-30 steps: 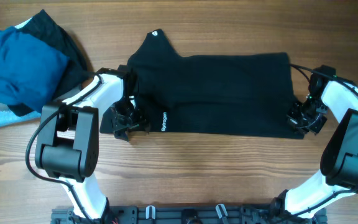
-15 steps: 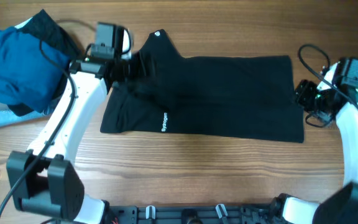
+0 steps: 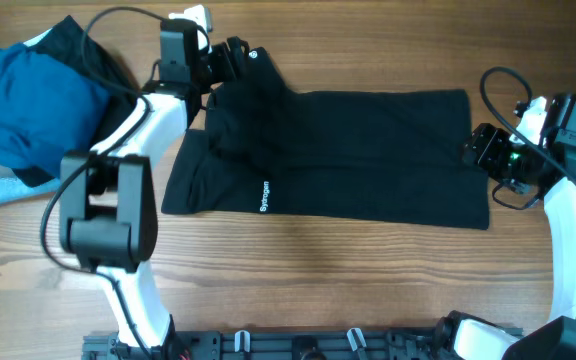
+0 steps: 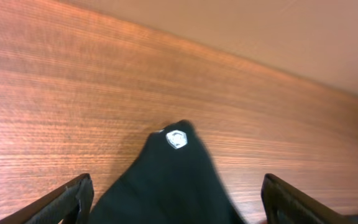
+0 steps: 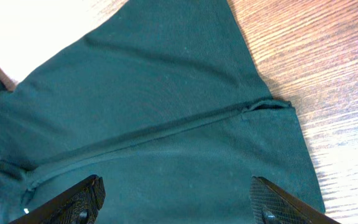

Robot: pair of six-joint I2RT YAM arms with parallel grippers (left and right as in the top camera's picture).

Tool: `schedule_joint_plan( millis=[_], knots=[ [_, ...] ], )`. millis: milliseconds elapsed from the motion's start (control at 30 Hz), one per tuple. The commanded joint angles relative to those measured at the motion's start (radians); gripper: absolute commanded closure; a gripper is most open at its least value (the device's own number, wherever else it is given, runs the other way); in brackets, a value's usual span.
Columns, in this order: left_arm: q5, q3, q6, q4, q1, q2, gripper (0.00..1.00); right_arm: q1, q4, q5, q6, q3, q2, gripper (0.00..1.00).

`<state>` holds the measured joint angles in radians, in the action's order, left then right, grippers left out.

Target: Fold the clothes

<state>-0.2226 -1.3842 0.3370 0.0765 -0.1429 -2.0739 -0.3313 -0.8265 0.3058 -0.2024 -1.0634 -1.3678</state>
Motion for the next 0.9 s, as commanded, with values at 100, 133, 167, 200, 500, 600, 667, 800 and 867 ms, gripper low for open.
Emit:
schedule_joint_plan(
  millis=[100, 133, 167, 200, 500, 600, 667, 800, 867],
  knots=[
    [0.011, -0.008, -0.023, 0.055, -0.007, -0.157, 0.23, -0.002, 0.003, 0.005, 0.017, -0.009, -0.001, 0.2],
    [0.011, -0.009, -0.023, 0.067, -0.01, -0.177, 0.23, -0.002, 0.003, 0.0, 0.018, -0.008, -0.001, 0.2],
    [0.011, -0.008, -0.023, 0.079, -0.013, -0.192, 0.23, -0.002, 0.003, -0.002, 0.017, -0.008, -0.003, 0.2],
    [0.011, -0.008, -0.023, 0.082, -0.017, -0.2, 0.25, -0.002, 0.003, -0.002, 0.017, -0.008, -0.003, 0.2],
    [0.012, -0.008, -0.024, 0.063, -0.057, -0.216, 0.82, -0.002, 0.016, -0.002, 0.016, -0.008, -0.003, 0.2],
    [0.011, -0.008, -0.014, 0.061, -0.05, -0.215, 0.96, -0.002, 0.054, -0.002, 0.016, -0.008, -0.003, 0.2],
    [0.011, -0.008, -0.002, 0.044, -0.045, -0.204, 0.96, -0.002, 0.103, -0.002, 0.016, -0.008, -0.011, 0.2],
    [0.007, -0.008, 0.015, 0.001, -0.031, -0.146, 0.96, -0.002, 0.234, 0.003, 0.016, -0.008, -0.084, 0.21],
    [0.007, -0.008, 0.015, -0.022, -0.027, -0.109, 0.96, 0.0, 0.301, 0.01, 0.016, -0.008, -0.15, 0.22]
  ],
)
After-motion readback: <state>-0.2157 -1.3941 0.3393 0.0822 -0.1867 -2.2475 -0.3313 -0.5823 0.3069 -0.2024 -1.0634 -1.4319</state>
